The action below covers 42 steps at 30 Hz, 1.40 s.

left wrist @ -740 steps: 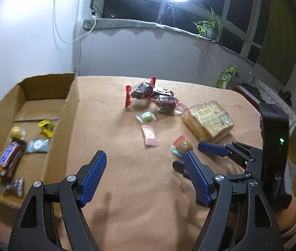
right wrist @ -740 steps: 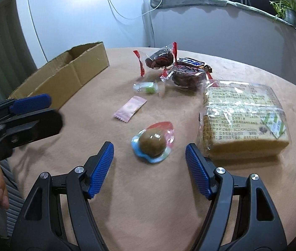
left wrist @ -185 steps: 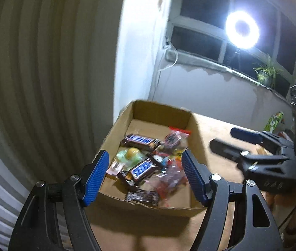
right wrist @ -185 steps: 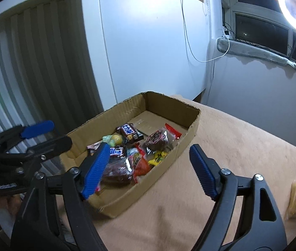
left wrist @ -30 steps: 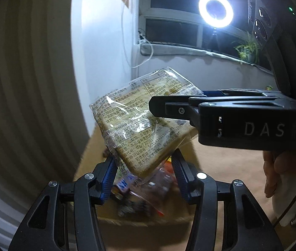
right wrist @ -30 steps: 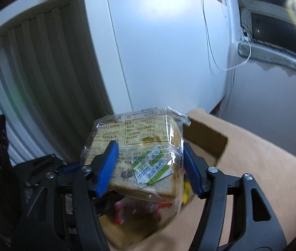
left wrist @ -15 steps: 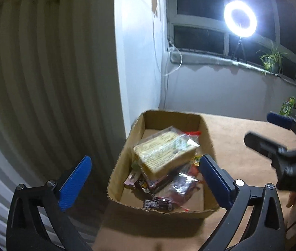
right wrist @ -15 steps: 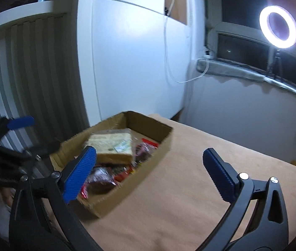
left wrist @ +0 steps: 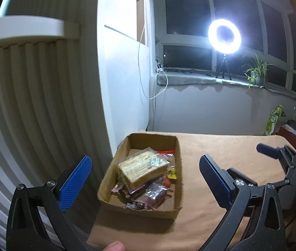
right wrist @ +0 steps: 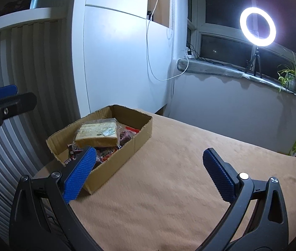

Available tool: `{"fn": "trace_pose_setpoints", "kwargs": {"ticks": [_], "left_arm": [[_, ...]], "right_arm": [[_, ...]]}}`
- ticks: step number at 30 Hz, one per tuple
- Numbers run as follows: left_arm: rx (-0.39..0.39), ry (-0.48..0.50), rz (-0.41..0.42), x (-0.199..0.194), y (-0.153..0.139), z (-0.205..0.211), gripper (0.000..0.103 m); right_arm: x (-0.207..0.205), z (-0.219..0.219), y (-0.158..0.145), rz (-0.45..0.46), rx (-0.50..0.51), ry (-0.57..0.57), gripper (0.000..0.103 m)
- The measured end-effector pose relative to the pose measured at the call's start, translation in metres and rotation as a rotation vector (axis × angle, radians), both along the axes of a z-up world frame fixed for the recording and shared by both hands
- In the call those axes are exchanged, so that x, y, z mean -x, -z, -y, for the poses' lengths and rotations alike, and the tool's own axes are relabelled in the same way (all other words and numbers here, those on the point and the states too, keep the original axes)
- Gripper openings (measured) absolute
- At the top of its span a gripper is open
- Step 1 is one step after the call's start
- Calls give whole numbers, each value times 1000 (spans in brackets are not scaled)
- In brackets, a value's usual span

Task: Organize snacks

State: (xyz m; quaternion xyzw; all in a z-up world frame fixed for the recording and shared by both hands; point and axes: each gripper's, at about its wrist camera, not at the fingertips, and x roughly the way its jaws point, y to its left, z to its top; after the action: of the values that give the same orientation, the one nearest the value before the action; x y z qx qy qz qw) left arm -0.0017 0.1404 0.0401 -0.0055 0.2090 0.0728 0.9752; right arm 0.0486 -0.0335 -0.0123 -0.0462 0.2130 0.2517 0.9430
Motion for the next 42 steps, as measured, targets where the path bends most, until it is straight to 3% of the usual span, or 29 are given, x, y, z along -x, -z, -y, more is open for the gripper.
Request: {"fn": "trace_pose_setpoints", "kwargs": {"ticks": [7, 12, 17, 22, 35, 42], "left_arm": [[7, 50, 16, 1, -3, 25, 102], [59, 127, 15, -3, 0, 46, 102], [58, 161, -24, -13, 13, 73, 102], [112, 196, -69, -19, 23, 90, 102], [15, 172, -76, -17, 28, 120, 102], [16, 162, -86, -17, 30, 119, 102]], "right_arm": [[11, 28, 0, 5, -14, 51, 103], [16, 58, 1, 5, -14, 119, 103], [15, 93, 4, -4, -8, 205, 103], [16, 123, 6, -14, -5, 279, 103], [20, 145, 6, -18, -25, 302, 103], [20, 145, 6, -16, -27, 302, 103]]}}
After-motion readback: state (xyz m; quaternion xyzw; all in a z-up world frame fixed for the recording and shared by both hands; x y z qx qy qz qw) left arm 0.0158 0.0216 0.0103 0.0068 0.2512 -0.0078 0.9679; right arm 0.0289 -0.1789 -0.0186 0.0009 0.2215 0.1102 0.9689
